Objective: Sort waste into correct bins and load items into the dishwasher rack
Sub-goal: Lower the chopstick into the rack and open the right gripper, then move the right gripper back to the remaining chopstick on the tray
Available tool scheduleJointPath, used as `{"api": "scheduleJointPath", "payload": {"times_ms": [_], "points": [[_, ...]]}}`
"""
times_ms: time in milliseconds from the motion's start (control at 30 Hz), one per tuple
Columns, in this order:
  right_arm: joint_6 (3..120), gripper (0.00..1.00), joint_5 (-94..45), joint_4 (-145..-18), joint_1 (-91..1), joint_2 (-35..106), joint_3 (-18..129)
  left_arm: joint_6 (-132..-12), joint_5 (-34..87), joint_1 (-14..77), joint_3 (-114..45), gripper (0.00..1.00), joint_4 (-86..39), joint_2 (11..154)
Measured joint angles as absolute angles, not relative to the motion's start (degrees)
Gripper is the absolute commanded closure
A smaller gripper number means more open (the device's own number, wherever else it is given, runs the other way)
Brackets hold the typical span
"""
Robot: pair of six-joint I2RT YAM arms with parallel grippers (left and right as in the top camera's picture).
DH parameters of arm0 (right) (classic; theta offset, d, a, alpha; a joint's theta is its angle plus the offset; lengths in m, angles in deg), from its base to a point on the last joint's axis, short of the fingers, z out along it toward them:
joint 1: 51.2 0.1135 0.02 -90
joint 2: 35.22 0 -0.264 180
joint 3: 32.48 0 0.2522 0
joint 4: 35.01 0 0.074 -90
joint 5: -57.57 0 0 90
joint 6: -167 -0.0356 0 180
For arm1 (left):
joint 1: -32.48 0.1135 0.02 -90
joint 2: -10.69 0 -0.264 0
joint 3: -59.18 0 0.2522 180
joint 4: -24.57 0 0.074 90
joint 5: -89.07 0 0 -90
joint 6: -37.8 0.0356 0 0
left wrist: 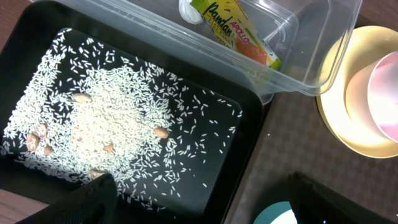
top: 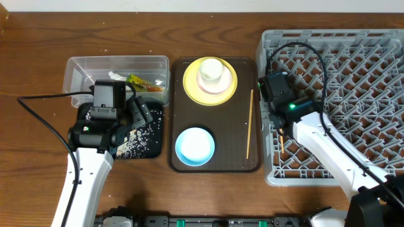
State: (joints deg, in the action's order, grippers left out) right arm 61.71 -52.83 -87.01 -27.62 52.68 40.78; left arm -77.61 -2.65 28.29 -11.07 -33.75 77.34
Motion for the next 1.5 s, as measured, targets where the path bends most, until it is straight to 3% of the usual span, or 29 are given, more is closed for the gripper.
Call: {"api": "scheduleJointPath", "payload": {"times_ms": [67,567,1133,1500], "points": [[61.85,0.89,-52.83,-87.01,-28.28,52.68,40.78,-77.61,-2.65,28.31,-11.07,0.10,-33.75,77.34],[62.31,0.77,-52.79,-86.18,-29.22,52.68,40.78,-77.61,-2.65,28.31,-11.07,0.10,-33.75,77.34],[57.56,0.80,-38.10,-84.23,-28.48,51.50,46.01,-77.61,-2.65,28.31,-11.07,0.10,-33.75,77.34],[47.22,0.75,-35.04,-85.26,-19.45,50.65,46.90,-77.61,-2.65,28.29,-11.07,0.10,-33.75,77.34]]}}
